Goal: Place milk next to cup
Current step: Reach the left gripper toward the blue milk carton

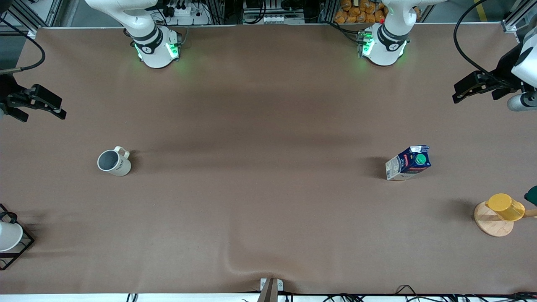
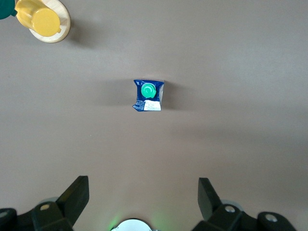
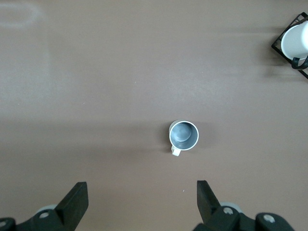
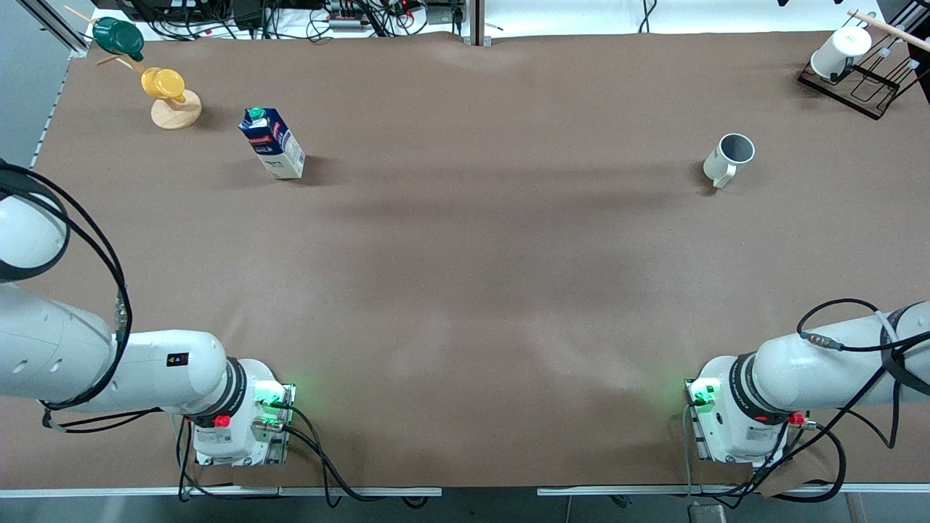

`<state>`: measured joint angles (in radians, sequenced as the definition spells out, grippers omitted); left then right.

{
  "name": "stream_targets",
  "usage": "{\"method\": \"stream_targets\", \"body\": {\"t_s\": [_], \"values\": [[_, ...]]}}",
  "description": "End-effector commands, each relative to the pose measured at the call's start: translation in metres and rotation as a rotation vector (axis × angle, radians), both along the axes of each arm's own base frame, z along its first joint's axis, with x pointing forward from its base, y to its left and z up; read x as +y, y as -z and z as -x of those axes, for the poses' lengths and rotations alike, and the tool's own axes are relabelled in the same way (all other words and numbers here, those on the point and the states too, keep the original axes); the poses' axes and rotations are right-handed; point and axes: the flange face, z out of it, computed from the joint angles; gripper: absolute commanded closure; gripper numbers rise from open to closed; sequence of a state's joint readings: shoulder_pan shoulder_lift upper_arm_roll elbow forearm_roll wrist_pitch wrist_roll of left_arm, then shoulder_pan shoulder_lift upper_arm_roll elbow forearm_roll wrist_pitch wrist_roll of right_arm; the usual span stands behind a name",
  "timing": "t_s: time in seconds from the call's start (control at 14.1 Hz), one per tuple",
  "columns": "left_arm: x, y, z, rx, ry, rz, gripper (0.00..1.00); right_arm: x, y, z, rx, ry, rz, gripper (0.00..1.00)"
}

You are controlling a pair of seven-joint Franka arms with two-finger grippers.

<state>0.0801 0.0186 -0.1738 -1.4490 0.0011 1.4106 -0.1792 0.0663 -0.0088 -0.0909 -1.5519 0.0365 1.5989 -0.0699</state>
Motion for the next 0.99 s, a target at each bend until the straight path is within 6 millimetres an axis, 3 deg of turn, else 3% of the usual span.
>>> {"method": "stream_targets", "body": {"t_s": [0.0,0.21,0.28,0.43,0.64,0.92], "values": [[0.004,-0.002,0.003,-0.005,0.015,-0.002,0.00,-0.001,-0.002,-0.003,0.002,0.009,-0.012,0.00],[0.007,0.010,-0.005,0.013,0.026,-0.059,0.00,-0.004,-0.002,-0.003,0.002,0.012,-0.010,0.00],[0.007,0.024,-0.011,0.039,0.028,-0.058,0.00,-0.006,-0.001,-0.003,0.005,0.018,-0.007,0.00],[0.004,0.058,-0.027,0.092,0.036,-0.051,0.00,-0.018,0.000,-0.003,0.006,0.040,-0.012,0.00],[0.012,0.123,-0.063,0.100,0.028,-0.038,0.00,-0.024,0.018,-0.010,0.040,0.043,-0.011,0.00],[0.012,0.187,-0.071,0.077,0.031,-0.033,0.00,-0.047,0.059,-0.024,0.105,0.003,-0.010,0.00]]}}
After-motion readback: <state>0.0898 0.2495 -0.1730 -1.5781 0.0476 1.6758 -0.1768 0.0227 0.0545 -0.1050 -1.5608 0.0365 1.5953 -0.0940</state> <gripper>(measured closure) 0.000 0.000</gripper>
